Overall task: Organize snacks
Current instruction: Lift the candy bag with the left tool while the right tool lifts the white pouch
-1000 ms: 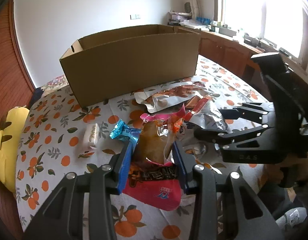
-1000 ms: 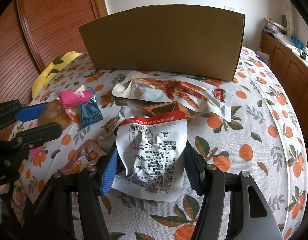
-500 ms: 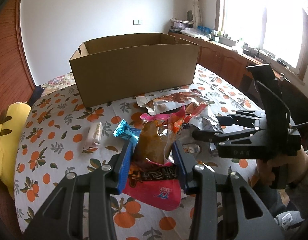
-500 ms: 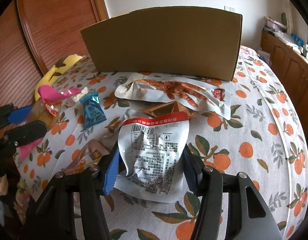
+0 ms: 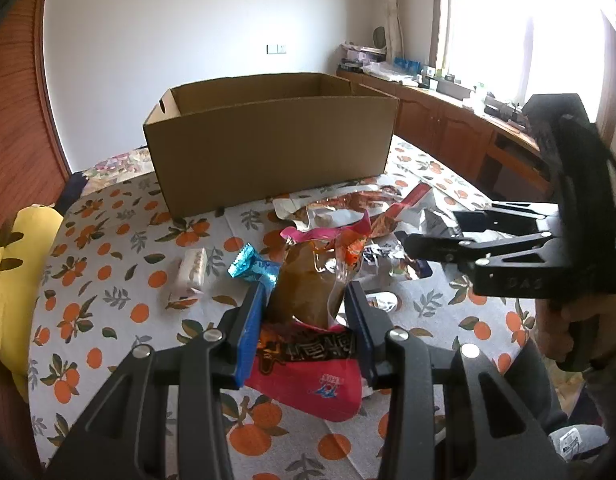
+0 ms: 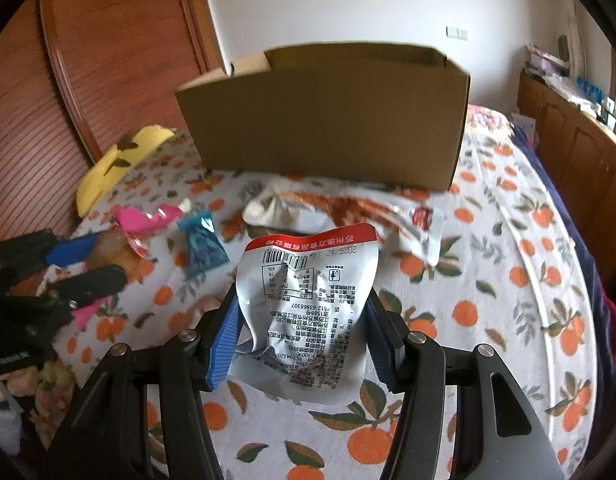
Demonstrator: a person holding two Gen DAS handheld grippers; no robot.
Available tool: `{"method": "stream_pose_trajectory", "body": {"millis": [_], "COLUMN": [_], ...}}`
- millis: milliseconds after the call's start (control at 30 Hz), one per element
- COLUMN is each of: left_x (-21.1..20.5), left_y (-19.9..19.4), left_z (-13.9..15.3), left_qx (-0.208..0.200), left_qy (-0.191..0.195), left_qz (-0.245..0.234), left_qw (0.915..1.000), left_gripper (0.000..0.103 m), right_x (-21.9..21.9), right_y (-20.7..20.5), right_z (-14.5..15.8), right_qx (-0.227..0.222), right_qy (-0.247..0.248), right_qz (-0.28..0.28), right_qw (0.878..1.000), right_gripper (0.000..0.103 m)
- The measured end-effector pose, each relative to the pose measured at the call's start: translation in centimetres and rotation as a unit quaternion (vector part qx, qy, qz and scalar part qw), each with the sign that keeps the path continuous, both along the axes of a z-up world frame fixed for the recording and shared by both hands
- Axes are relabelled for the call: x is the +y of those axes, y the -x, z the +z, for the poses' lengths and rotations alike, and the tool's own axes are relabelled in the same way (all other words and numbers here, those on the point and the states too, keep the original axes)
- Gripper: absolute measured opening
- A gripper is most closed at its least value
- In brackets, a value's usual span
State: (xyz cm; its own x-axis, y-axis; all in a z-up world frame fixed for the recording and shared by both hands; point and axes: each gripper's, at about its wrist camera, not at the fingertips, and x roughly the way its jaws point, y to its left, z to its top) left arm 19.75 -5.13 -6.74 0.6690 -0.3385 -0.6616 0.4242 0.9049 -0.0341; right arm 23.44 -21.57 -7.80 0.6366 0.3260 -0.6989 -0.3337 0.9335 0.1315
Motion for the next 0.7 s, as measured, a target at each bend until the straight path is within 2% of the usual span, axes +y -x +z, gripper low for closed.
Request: {"method": "stream_pose_trajectory", "body": {"millis": [267,700], "left_x": [0.4,0.8], "left_y": [0.6,0.0], "left_z": [1.6,3.2], "left_qx": [-0.017,-0.041], "left_qy": [0.012,0.025], "left_qz": [0.004,0.01], "left_qw": [0.9998,0.9988], "left_gripper": [0.04,0.04], "right_x": [0.4,0.7], "right_y": [1.2,2.1], "right_z": [2.7,4.2], "right_qx": [-0.027,-0.047], "right_qy": [-0.006,-0.001], "right_qz": [0.01,0.028], "right_qw": [1.0,0.999], "right_gripper": [0.058,0.058]}}
